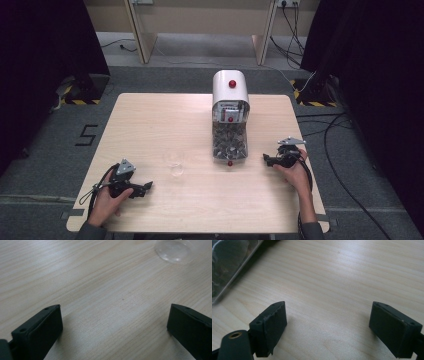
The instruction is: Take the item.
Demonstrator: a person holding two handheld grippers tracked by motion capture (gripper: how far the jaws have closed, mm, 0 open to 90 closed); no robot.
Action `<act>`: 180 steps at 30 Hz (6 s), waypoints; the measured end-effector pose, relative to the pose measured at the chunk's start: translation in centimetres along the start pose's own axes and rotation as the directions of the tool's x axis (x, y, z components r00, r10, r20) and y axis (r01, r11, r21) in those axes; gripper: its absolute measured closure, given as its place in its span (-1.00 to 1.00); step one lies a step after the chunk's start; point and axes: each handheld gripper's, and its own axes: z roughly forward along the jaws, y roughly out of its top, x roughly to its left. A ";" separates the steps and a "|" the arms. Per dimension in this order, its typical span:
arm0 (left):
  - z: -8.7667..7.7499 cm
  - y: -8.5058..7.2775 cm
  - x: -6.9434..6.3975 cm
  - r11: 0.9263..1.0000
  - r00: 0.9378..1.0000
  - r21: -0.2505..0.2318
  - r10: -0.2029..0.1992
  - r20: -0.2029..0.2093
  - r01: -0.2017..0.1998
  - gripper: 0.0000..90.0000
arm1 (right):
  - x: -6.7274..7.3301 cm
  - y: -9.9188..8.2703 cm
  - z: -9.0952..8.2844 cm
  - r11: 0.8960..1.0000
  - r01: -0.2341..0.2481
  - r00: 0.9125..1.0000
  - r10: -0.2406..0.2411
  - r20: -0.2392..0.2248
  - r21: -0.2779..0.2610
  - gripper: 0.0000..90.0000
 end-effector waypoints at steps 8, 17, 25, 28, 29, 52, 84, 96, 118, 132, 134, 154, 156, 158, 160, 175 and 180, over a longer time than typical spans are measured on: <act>0.0 0.0 0.0 1.000 1.000 0.000 0.000 0.000 0.000 -1.00 | 0.0 0.0 0.0 1.000 -0.002 1.000 0.002 0.000 0.000 -0.66; 0.0 0.0 0.0 1.000 1.000 0.000 -0.001 0.000 0.001 -1.00 | -0.4 -0.1 -0.2 1.000 -0.020 1.000 0.020 0.001 -0.019 -0.46; 0.0 0.0 0.0 1.000 1.000 0.000 0.000 0.000 0.000 -1.00 | -0.5 0.4 -1.2 0.996 -0.034 0.999 0.034 0.002 -0.077 -0.42; 0.0 0.0 0.0 1.000 1.000 0.000 0.000 0.000 0.000 -1.00 | -0.1 0.8 -1.6 0.995 -0.025 1.000 0.025 -0.003 -0.102 -0.43; 0.0 0.0 0.0 1.000 1.000 0.000 0.000 0.000 0.000 -1.00 | 0.1 1.0 -1.8 0.994 -0.027 1.000 0.026 -0.010 -0.108 -0.44; 0.0 0.0 0.0 1.000 1.000 0.000 0.000 0.000 0.000 -1.00 | 6.5 5.2 -5.8 0.943 0.137 0.979 -0.176 -0.105 -0.304 -0.27; 0.0 0.0 0.0 1.000 1.000 0.000 0.000 0.000 0.000 -1.00 | 9.9 6.4 -2.9 0.929 0.245 0.948 -0.289 -0.132 -0.276 -0.12; 0.0 0.0 0.0 1.000 1.000 0.000 0.000 0.000 0.000 -1.00 | 10.1 6.6 -2.5 0.925 0.256 0.945 -0.301 -0.130 -0.280 -0.10; 0.0 0.0 0.0 1.000 1.000 0.000 0.000 0.000 0.000 -1.00 | 10.1 6.3 -0.3 0.930 0.275 0.943 -0.310 -0.118 -0.243 -0.03; 0.0 0.0 0.0 1.000 1.000 0.000 0.000 -0.001 0.000 -1.00 | 10.4 5.6 1.5 0.929 0.304 0.936 -0.333 -0.112 -0.212 0.55; 0.0 0.0 0.0 1.000 1.000 0.000 0.000 0.000 0.000 -1.00 | 10.4 5.6 1.3 0.928 0.305 0.936 -0.334 -0.114 -0.214 0.59; 0.0 0.0 0.0 1.000 1.000 0.000 0.000 0.000 0.000 -1.00 | 10.6 7.4 -3.1 0.887 0.260 0.939 -0.324 -0.111 -0.382 0.69; 0.0 0.0 0.0 1.000 1.000 0.000 0.000 0.000 0.000 -1.00 | 10.6 7.4 -3.2 0.886 0.263 0.938 -0.328 -0.115 -0.383 0.71; 0.0 0.0 0.0 1.000 1.000 0.000 0.000 0.000 0.000 -1.00 | 10.6 7.4 -3.2 0.883 0.263 0.937 -0.329 -0.114 -0.389 0.72; 0.0 0.0 0.0 1.000 1.000 0.000 0.000 0.000 0.000 -1.00 | 10.6 7.4 -3.3 0.883 0.260 0.937 -0.329 -0.118 -0.391 0.72; 0.0 0.0 0.0 1.000 1.000 0.000 0.000 0.000 0.000 -1.00 | 12.4 8.2 -4.8 0.852 0.280 0.921 -0.368 -0.126 -0.442 0.73; 0.0 0.0 0.0 1.000 1.000 0.000 0.000 0.000 0.000 -1.00 | 13.3 8.5 -5.2 0.837 0.292 0.910 -0.392 -0.135 -0.463 0.73</act>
